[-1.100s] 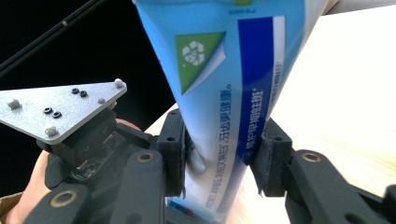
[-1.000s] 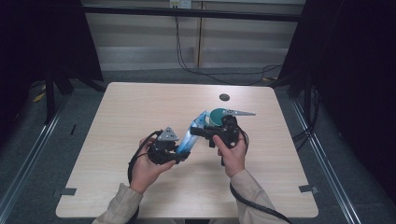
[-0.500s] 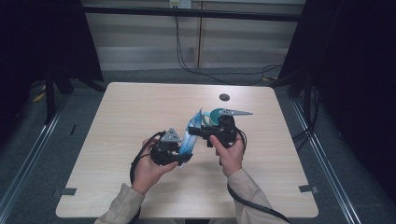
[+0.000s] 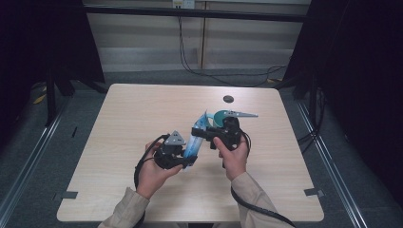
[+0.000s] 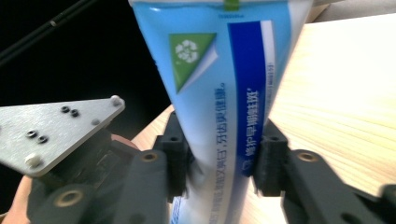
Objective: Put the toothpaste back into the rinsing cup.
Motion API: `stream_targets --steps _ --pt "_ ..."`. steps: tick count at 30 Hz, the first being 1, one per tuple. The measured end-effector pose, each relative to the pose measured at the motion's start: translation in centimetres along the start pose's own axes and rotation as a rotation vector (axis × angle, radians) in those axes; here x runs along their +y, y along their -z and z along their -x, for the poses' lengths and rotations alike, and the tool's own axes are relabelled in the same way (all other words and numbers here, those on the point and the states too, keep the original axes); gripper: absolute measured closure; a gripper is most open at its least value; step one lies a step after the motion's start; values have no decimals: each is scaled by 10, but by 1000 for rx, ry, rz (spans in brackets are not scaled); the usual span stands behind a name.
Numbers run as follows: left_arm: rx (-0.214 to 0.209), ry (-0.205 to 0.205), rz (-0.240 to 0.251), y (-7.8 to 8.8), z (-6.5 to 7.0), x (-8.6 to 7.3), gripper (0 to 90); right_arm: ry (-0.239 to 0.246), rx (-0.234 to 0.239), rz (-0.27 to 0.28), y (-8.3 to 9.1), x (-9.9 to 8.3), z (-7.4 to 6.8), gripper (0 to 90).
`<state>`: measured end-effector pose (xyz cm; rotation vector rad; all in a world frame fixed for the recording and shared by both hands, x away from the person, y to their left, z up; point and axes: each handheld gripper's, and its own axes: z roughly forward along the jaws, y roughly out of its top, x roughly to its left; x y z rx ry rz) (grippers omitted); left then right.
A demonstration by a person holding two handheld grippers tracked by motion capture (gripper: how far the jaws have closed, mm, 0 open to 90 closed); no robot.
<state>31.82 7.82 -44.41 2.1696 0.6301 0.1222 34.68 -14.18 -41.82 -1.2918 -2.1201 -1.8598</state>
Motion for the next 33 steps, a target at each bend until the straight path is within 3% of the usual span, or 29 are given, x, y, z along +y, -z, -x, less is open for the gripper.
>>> stream_targets --steps 4,6,11,12,18,27,29,33 --pt "-15 6 13 -2 -1 0 617 -8 -3 -2 0 0 1 707" --pt "-21 -25 16 -3 0 0 588 9 -16 5 1 0 -1 712" --pt "-32 -35 23 -4 -1 -1 552 34 -20 -3 1 3 -3 722" --pt "-30 -47 26 -4 -2 -2 488 45 -14 -10 1 4 -3 729" --pt "1 -72 -9 1 -5 -9 403 90 -47 -23 11 6 -2 733" --pt "16 -34 -66 -3 -18 -35 382 136 -78 -9 29 17 -2 735" --pt "31 -40 -88 -4 -20 -39 377 146 -83 -7 31 18 -2 735" --pt "53 -7 -113 -6 -23 -45 353 163 -91 -11 34 21 -2 735"
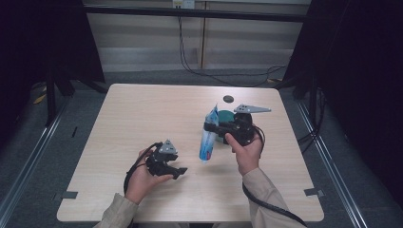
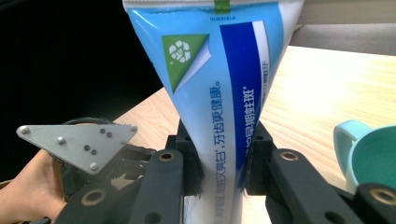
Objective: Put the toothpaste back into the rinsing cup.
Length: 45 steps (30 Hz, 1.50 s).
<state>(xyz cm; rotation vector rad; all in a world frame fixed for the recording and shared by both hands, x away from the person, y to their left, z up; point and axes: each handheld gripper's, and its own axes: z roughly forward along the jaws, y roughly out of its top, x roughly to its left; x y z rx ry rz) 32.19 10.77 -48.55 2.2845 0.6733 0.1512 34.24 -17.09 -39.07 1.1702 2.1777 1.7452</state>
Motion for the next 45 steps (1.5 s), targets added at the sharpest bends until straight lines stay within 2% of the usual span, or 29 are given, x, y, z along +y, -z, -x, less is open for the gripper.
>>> stream_targets --steps 6,12,16,19,24,27,28,45 --pt "22 -4 -19 -3 -3 -6 323 15 -3 -2 2 3 1 735" --pt "40 -4 -15 -7 -6 -13 272 14 -8 -1 5 4 3 735" --pt "35 -8 -3 -7 -7 -15 256 16 -10 3 7 6 4 735" --pt "49 -40 -11 -7 -7 -17 224 20 -11 5 8 7 3 735" --pt "35 -43 20 -9 -7 -20 162 24 -8 10 11 9 3 735" --pt "33 -52 49 -9 -7 -24 154 25 -16 9 13 10 3 736" --pt "32 -62 45 -9 -8 -24 151 24 -18 11 14 11 4 736" --pt "33 -56 47 -10 -7 -24 124 35 -21 26 19 29 4 736"
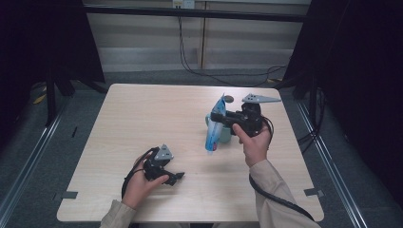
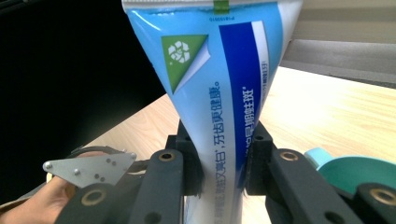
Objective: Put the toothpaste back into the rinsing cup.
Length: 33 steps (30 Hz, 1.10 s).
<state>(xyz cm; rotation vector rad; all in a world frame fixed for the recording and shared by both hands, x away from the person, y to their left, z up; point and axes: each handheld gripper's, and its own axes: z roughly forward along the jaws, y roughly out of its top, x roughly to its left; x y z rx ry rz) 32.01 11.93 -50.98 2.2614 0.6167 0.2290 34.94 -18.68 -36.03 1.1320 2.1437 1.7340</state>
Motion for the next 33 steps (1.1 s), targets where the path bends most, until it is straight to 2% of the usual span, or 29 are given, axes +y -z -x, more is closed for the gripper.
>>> stream_targets --steps 21,33 --pt "-7 -3 -2 -1 1 0 93 2 -6 32 3 26 3 736" --pt "-8 -4 -3 -1 1 0 91 13 -25 48 8 43 5 737"
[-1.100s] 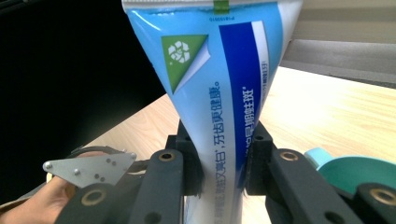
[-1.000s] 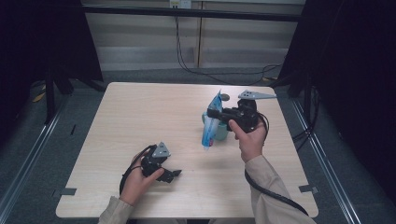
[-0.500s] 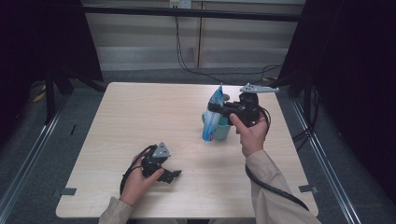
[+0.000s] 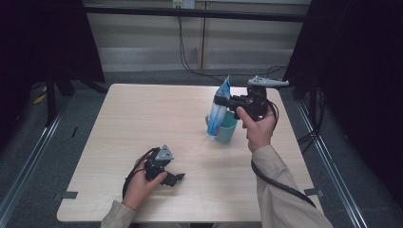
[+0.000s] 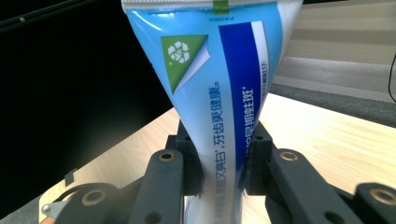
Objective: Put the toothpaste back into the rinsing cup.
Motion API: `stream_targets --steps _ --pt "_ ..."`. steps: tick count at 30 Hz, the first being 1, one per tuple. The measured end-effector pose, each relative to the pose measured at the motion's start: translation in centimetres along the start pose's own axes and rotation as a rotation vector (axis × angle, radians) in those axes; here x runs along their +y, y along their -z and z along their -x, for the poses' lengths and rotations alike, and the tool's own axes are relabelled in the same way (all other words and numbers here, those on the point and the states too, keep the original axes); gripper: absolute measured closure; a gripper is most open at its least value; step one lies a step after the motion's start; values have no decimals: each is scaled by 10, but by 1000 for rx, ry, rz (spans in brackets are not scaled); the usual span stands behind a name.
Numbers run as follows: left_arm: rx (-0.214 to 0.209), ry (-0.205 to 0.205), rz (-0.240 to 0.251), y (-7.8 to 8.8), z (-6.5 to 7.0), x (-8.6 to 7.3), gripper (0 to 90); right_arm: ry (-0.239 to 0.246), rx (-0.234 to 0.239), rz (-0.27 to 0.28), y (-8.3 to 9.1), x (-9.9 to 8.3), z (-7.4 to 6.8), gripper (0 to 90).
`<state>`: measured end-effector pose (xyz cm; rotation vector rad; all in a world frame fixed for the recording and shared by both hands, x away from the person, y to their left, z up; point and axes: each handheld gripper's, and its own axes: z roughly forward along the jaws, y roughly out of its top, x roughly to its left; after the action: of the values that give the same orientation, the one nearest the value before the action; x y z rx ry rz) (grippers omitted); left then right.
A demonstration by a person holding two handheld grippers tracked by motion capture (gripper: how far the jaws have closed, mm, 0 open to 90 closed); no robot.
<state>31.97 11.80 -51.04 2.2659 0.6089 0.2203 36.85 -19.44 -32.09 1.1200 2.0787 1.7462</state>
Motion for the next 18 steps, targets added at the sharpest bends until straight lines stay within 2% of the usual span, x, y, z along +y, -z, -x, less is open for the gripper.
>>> stream_targets --steps 18 --pt "-4 0 -2 0 0 0 90 -16 -27 39 1 15 9 737"
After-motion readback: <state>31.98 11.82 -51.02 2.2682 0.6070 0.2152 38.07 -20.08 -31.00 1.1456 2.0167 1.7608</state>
